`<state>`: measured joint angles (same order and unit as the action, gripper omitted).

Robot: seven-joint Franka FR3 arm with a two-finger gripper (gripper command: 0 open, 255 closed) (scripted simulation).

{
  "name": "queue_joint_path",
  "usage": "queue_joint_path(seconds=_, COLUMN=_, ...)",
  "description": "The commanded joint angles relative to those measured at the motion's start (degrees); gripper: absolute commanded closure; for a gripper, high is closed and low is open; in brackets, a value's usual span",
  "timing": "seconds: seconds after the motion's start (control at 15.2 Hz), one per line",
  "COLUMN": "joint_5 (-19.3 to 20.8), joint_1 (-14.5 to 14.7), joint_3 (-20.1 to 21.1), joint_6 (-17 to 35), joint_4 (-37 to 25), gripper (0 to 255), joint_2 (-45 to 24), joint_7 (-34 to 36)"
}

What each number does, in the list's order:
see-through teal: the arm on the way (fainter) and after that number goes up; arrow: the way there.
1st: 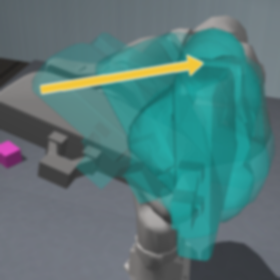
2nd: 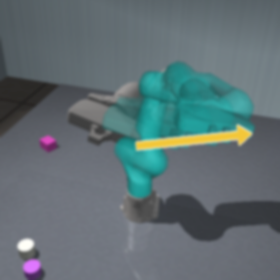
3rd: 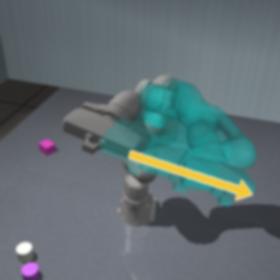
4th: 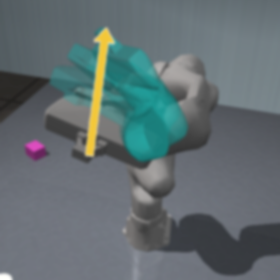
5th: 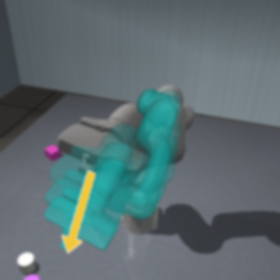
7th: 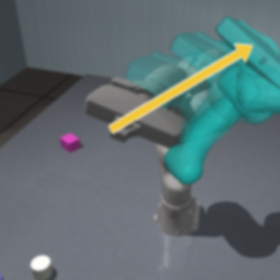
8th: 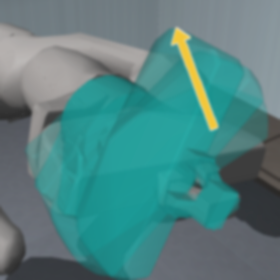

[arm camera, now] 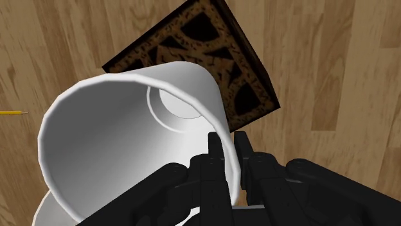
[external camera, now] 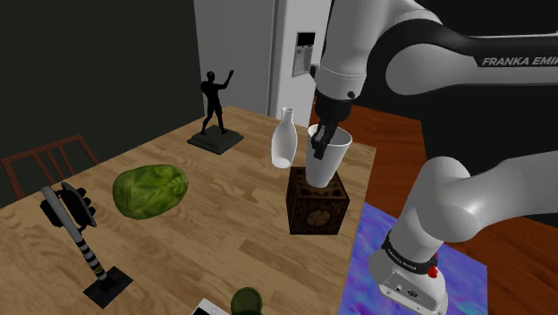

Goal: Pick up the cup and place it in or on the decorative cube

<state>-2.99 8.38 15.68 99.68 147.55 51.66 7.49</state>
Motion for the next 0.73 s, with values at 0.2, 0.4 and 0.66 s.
queue_joint_path(seconds=0.2, joint_5=0.00, joint_1=0.00, joint_3=0.01, joint_6=0.04, joint_4=0.01, gripper=0, joint_2=0.00, joint_7=0.01)
queue_joint_path(seconds=0.4, joint_5=0.00, joint_1=0.00, joint_3=0.01, joint_6=0.03, joint_4=0.01, gripper=0, joint_2=0.01, joint_7=0.00)
queue_joint_path(seconds=0.66, joint_5=0.18, joint_1=-0.14, joint_3=-0.12, joint_6=-3.64, joint_4=-4.06, gripper=0, joint_2=-0.37, joint_7=0.06)
